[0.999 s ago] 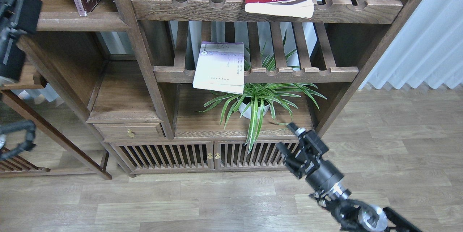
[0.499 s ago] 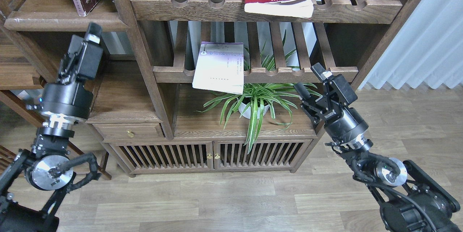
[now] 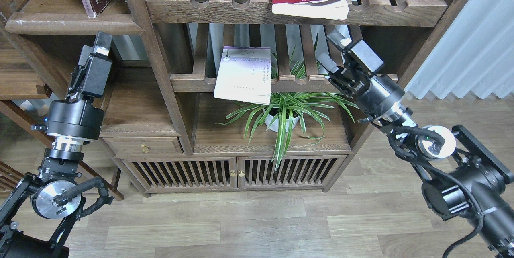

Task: Organize books on shelf
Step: 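Raise the right gripper to the red book on the top shelf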

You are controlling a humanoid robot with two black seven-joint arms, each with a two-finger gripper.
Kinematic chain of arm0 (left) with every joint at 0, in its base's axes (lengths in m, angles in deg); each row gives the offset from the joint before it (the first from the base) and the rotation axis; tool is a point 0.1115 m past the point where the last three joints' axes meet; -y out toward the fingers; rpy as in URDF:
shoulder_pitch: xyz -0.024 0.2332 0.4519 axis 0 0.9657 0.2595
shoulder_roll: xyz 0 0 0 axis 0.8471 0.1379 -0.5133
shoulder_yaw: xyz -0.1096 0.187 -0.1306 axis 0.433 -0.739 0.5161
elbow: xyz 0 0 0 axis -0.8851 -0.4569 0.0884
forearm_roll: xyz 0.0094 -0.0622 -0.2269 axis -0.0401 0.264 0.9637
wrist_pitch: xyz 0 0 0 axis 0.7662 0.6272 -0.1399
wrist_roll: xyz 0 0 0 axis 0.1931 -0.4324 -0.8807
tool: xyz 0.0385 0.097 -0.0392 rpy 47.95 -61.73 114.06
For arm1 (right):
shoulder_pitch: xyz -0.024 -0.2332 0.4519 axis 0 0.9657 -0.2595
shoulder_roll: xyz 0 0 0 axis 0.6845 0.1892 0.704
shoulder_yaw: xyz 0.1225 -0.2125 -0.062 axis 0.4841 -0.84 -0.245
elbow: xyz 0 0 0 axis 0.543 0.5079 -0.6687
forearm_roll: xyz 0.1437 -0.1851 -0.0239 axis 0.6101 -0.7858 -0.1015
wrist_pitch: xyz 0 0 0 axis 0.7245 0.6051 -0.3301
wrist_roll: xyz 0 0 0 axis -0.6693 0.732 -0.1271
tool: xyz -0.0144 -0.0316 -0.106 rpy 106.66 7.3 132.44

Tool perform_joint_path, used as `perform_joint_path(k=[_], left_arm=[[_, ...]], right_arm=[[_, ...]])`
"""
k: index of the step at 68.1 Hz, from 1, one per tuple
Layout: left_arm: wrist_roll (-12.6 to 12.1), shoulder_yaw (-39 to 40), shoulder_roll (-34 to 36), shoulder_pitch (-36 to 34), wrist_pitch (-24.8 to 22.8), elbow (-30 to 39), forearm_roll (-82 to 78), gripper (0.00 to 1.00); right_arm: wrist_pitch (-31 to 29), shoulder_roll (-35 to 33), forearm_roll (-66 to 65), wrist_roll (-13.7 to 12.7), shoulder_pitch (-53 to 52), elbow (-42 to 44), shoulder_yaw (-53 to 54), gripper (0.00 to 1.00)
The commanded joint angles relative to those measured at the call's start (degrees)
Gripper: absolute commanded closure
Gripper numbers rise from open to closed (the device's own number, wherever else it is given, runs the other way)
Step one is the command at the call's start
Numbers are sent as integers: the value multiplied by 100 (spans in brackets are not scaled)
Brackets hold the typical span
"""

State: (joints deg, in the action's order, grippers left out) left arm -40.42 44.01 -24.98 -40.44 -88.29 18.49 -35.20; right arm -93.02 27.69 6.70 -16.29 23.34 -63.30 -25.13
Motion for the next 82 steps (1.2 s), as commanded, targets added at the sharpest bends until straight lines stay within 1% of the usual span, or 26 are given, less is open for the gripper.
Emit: perform_joint_path(k=[1,11,24,32,42,50,58,65,71,73,76,77,79,81,82], left_arm=[[-1,234,-8,165,-194,26,-3,0],[-9,419,-8,183,-309,8,6,0],[-1,586,1,175,-344,8,15,0],[-1,595,1,183,-406,8,15,0],[-18,771,9,113,-414,-10,15,0],[-18,780,27,113,-414,-10,24,0],[-18,780,27,113,-414,-10,24,0],[-9,788,27,113,-423,-10,24,0],[-9,867,36,113,-423,-18,24,0],[-9,902,36,113,-423,-18,24,0],[-9,929,36,113,-423,-18,24,0],[-9,946,44,113,-423,-18,24,0],[-9,955,44,113,-423,-18,24,0],[-9,964,53,113,-423,-18,24,0],[-9,964,62,113,-423,-18,24,0]], right_arm=[[322,189,-29,9,-264,-1,-10,1],[735,373,-47,17,-545,-1,-10,1],[1262,619,-108,298,-975,121,17,1],[1351,699,-143,387,-1108,297,52,1],[1368,681,-152,404,-1152,508,69,4],[1386,681,-161,483,-1160,578,69,5],[1394,681,-161,501,-1196,667,69,7],[1386,681,-161,527,-1204,667,78,13],[1333,664,-161,624,-1213,649,87,26],[1324,655,-152,641,-1213,640,104,30],[1324,655,-152,641,-1204,631,148,32],[1315,664,-152,641,-1204,623,192,35],[1315,664,-152,641,-1196,623,219,38],[1315,681,-161,641,-1196,623,236,43],[1307,681,-152,641,-1196,623,236,47]])
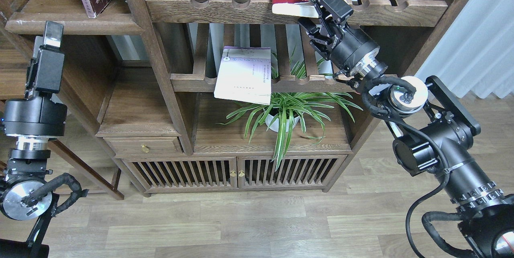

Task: Organize books on shelf
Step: 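Raise the right gripper to the red book on the top shelf, then pull the red book off the top shelf with the right gripper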

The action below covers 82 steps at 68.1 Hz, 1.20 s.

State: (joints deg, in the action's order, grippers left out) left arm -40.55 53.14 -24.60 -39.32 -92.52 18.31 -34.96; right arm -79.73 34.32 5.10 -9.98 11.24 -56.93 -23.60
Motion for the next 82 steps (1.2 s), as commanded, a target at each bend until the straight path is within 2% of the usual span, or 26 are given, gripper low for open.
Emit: perform_joint_path(k=[1,5,6,12,16,31,45,52,54,64,82], left_arm=[[3,51,23,0,0,0,0,0],[3,60,23,0,0,0,0,0],[3,60,23,-8,0,0,0,0],[3,69,23,-8,0,0,0,0],[3,69,23,-17,0,0,0,0],[-5,95,23,-44,0,0,0,0],[21,60,-29,-79,-35,17,263,0],[-14,-28,-29,-79,-378,17,369,0],[-93,-177,-29,-79,-641,17,360,0],[-295,-370,-99,-44,-809,8,352,0],[-339,-520,-144,-17,-861,8,369,0]], right_arm=[[-32,18,-1,11,15,-22,83,48],[-32,18,-1,11,23,-23,83,55],[-93,27,8,2,58,-31,83,68],[-339,44,-1,2,102,-14,92,90],[-436,44,-1,2,120,4,83,94],[-498,36,34,-33,190,-23,92,95],[-717,-131,166,-139,647,-391,329,95],[-823,-237,351,-174,1166,-848,479,95],[-954,-307,430,-174,1499,-1138,593,95],[-1174,-360,570,-174,2141,-1402,804,94],[-2176,-817,966,-209,3468,-1736,962,94]])
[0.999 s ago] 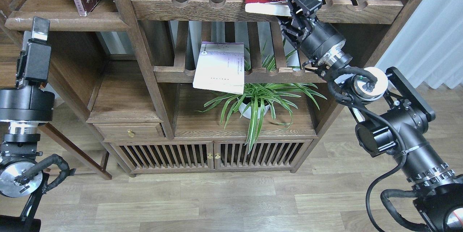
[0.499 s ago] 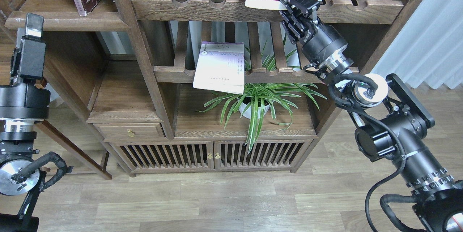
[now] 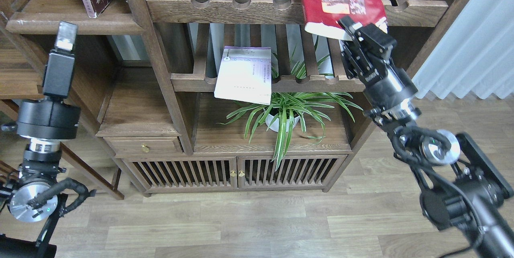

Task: Organize books on shelf
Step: 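Pull the red book off the top shelf with the right gripper, then grip the red book with both grippers and pass it to the left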

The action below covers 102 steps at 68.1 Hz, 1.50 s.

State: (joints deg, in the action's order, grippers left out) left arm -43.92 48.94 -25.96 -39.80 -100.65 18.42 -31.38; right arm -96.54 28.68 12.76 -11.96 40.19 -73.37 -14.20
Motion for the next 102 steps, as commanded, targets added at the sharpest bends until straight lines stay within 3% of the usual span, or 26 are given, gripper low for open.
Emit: perform_joint_path(k=[1,7,17,34,48,67,102], left_arm=[[-3,-143,-16,31,-84,6,20,0],[-3,-293,-183,66,-303,41,20,0],[-20,-968,-640,294,-344,7,11,0],[-249,-1796,-948,593,-344,-187,142,0],[-258,-2727,-948,980,-344,-143,951,0],[-258,-3369,-948,1209,-344,-99,2181,0],[-328,-3563,-948,1438,-344,-292,3131,0]], right_arm=[[-591,-305,243,-20,695,-110,13,94],[-755,-507,393,-90,1117,-172,13,94],[-755,-666,560,-512,2047,-172,-5,94],[-755,-631,578,-670,2533,-40,-110,93],[-755,-613,586,-732,2533,65,-514,92],[-755,-517,578,-741,2480,312,-1455,92],[-755,-130,621,-697,2375,285,-1402,91]])
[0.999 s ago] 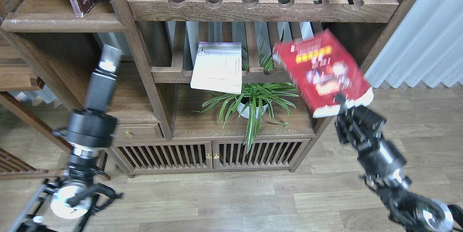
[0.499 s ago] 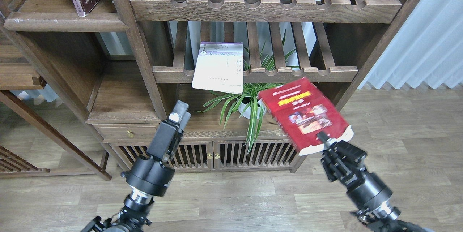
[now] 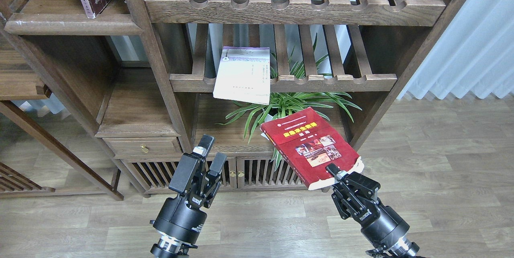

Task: Organize books on shelf
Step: 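Grip the red book with both grippers and pass it to the left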

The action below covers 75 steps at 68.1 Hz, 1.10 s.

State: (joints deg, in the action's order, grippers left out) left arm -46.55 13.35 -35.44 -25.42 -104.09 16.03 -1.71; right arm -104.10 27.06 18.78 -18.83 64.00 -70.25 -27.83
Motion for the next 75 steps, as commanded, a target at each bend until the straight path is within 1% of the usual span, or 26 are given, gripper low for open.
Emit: perform_joint_path(k=[1,5,8,18,36,53,58,59,66,69,73,75], left_arm=[[-73,-4,0,-1,0,-54,173,0],[-144,-4,0,8,14,-97,182,0],[-152,-4,0,-1,49,-115,182,0],[-161,5,0,-1,111,-238,191,0],[-179,32,0,-132,436,-589,208,1],[-188,23,0,-299,480,-704,226,3],[-231,23,0,-299,497,-722,226,6],[-258,23,0,-299,558,-765,217,9],[-311,32,0,-299,647,-809,226,13],[-355,32,0,-291,682,-809,235,17],[-495,14,0,-291,752,-827,287,20],[-521,14,0,-291,778,-836,340,21]], right_arm=[[1,32,19,-10,-6,-27,-39,91],[1,32,28,-18,-6,-53,-82,91],[1,32,28,-18,2,-97,-91,91],[1,32,37,-27,-15,-185,-258,91],[1,6,28,-36,-7,-317,-653,91],[1,-56,-33,-45,37,-344,-1102,91],[1,-47,-60,-45,37,-344,-1278,91],[1,-30,-94,-45,37,-352,-1330,90],[1,-3,-130,-45,46,-352,-1331,90],[1,-3,-148,-45,46,-352,-1339,90],[1,-12,-174,-45,38,-352,-1339,90],[1,-21,-174,-45,37,-352,-1339,90]])
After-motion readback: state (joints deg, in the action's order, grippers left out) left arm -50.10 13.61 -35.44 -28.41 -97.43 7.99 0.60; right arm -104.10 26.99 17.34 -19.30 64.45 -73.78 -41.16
